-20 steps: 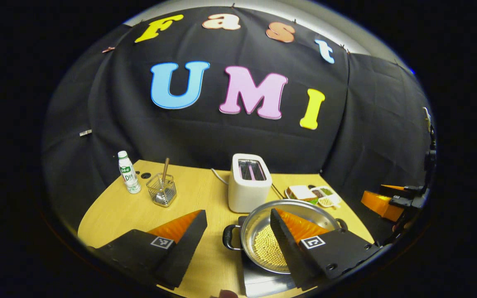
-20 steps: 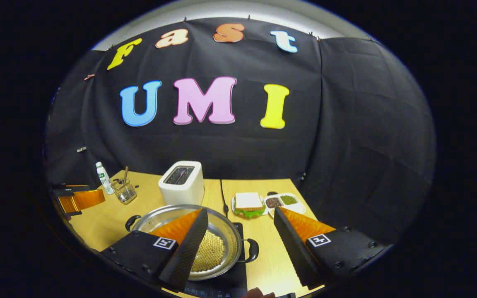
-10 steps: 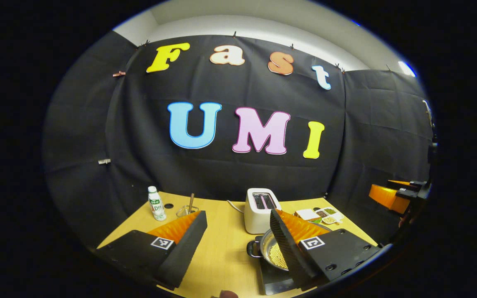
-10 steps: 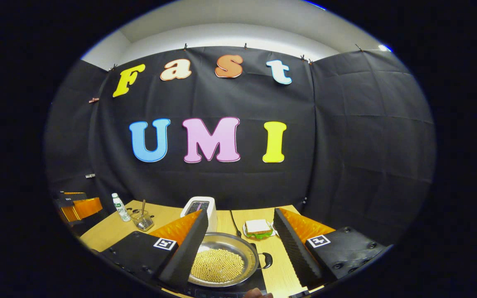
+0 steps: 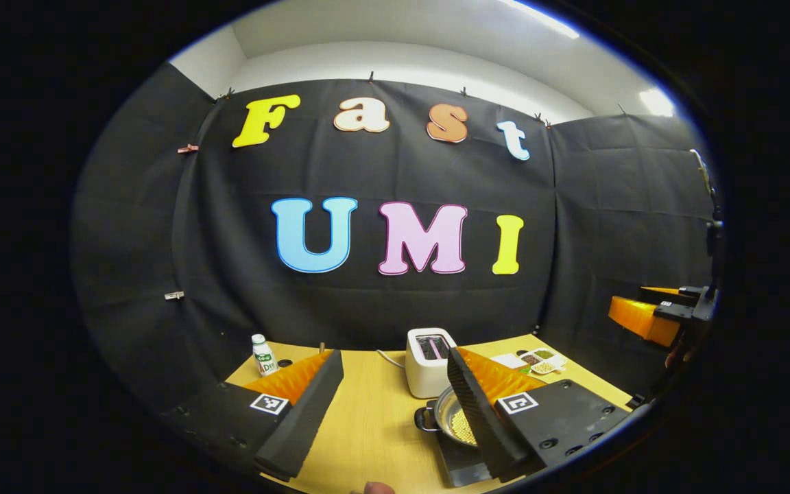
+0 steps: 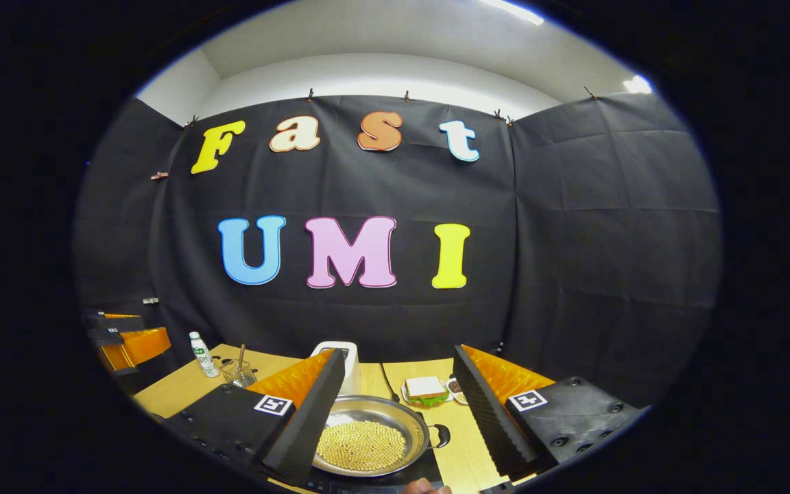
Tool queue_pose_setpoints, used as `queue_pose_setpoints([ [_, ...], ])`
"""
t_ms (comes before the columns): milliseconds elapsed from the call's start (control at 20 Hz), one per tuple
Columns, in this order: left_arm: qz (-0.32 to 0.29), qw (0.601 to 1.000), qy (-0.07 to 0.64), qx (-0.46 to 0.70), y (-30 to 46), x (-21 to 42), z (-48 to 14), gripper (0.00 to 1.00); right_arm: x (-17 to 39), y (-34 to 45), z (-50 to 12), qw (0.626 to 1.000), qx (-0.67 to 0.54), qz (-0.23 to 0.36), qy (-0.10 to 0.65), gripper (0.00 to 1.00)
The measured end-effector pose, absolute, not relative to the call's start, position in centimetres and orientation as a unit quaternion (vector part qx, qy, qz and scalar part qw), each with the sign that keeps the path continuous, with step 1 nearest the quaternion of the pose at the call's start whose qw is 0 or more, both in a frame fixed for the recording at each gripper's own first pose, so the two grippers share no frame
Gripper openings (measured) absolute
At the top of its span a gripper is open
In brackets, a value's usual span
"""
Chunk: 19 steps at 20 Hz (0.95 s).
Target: First push the handle of the pot to place it horizontally, then grasp the pot with both hands and set it on the induction cooktop.
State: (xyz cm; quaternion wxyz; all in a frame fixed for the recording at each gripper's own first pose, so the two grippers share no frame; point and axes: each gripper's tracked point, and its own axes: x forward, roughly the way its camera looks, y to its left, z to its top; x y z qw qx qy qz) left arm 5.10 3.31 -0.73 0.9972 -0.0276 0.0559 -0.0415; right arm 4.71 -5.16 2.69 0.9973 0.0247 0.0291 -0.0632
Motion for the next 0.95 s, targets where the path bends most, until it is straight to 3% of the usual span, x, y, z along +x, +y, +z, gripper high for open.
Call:
queue_pose_setpoints([
  [500,-0.028,0.998,0.048,-0.031,3.7,4.6,-0.5,0.93,4.7,-5.6,2.8,0.998,0.028,-0.058,0.025,0.98],
  [950,-0.023,0.998,0.05,-0.032,3.8,3.8,-0.5,0.95,4.1,-5.7,2.5,0.998,0.021,-0.052,0.023,0.98],
])
